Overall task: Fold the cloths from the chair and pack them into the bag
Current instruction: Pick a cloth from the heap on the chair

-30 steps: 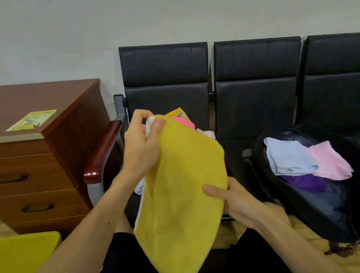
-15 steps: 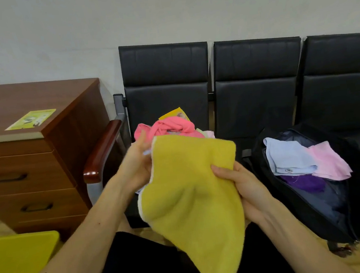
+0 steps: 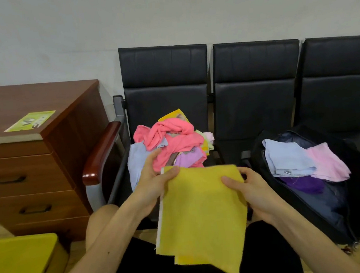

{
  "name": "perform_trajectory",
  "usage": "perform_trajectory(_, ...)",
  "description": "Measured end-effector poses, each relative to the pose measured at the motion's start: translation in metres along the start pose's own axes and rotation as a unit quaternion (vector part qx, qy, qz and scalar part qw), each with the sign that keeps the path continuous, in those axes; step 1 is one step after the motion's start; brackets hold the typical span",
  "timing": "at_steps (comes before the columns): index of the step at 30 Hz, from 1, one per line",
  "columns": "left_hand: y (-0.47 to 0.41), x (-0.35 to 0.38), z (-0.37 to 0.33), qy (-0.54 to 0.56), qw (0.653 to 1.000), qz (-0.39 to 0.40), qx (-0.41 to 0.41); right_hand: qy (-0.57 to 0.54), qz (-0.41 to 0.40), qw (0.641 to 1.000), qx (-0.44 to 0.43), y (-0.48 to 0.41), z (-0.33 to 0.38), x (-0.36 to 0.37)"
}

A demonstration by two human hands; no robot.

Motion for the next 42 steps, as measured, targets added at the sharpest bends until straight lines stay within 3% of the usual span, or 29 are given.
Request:
perform_trajectory(4, -0.010, 0.001, -0.008, -0.051, 0.996, 0.028, 0.061, 0.046, -0.044, 0.996, -0.067, -0.007, 0.015, -0.007)
perform_trajectory(9, -0.017, 0.002, -0.032, -0.107, 0.992, 0.010, 0.062, 0.169, 0.082, 0.969, -0.161, -0.016, 0.043, -0.008)
perform_trajectory(12, -0.020, -0.002, -0.052, -0.149, 0.984, 0.050, 0.084, 0.224, 0.091, 0.948, -0.210, -0.026, 0.054, -0.007)
perform_trajectory(20, -0.027, -0.001, -0.072, -0.390, 0.898, 0.159, 0.130, 0.382, -0.061, 0.860, -0.332, -0.041, 0.065, -0.004)
perform_trajectory(26, -0.035, -0.005, -0.069, -0.477, 0.847, 0.183, 0.147, 0.389, -0.069, 0.859, -0.325, -0.042, 0.062, -0.003)
perform_trajectory(32, -0.041, -0.012, -0.069, -0.459, 0.867, 0.168, 0.099, 0.348, -0.056, 0.880, -0.320, -0.039, 0.071, -0.002)
perform_trajectory(38, -0.038, -0.013, -0.068, -0.431, 0.880, 0.167, 0.108, 0.334, -0.049, 0.892, -0.302, -0.044, 0.070, -0.007)
perform_trajectory(42, -0.029, -0.008, -0.072, -0.360, 0.908, 0.167, 0.136, 0.338, -0.044, 0.897, -0.282, -0.048, 0.068, -0.014)
Point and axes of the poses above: each hand's wrist, its own y-axis away from the middle knuckle, its own x-axis out of the palm, z = x × y, the point moved 1 cm from there along -y, towards the middle knuckle, and after that the axes turned 7 degrees about -z, right-handed, at the moved point
